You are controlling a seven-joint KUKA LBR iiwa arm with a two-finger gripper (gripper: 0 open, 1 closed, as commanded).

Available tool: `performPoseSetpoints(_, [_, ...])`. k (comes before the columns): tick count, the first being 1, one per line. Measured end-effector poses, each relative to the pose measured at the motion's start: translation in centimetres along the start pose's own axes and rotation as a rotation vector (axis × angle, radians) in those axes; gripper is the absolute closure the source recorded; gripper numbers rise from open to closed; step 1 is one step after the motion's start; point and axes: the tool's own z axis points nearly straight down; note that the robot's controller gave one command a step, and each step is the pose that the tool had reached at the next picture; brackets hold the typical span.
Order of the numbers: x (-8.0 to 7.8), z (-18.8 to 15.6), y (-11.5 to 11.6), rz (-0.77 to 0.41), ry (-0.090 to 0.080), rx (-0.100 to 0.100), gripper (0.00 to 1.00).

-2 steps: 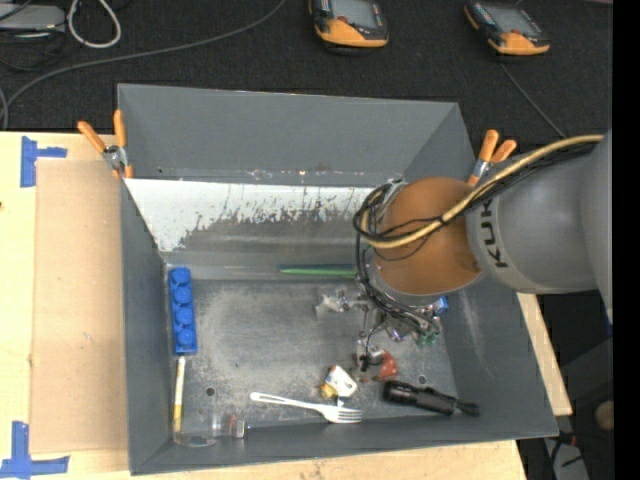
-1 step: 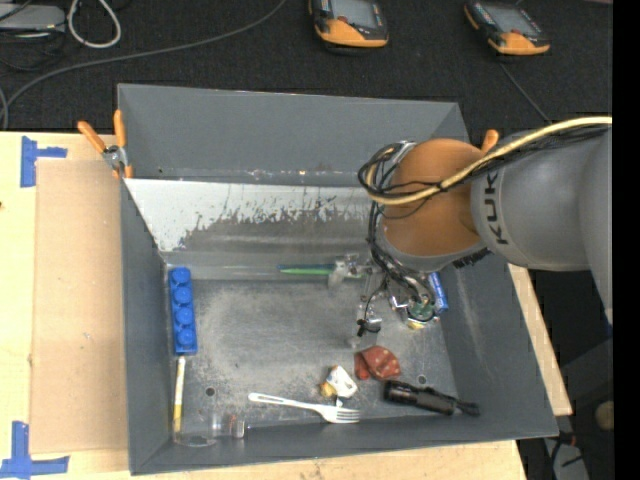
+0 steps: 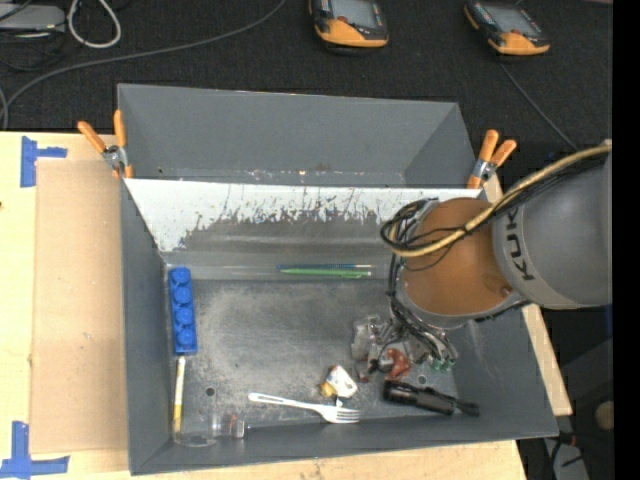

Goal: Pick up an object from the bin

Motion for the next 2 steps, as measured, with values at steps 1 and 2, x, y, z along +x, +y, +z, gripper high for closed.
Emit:
performPoseSetpoints(1, [0.0, 0.0, 0.0, 0.001, 0.000, 0.000, 1.00])
performPoseSetpoints(2, [0.2, -4.2, 0.1, 0.002, 0.008, -0.001, 1.00])
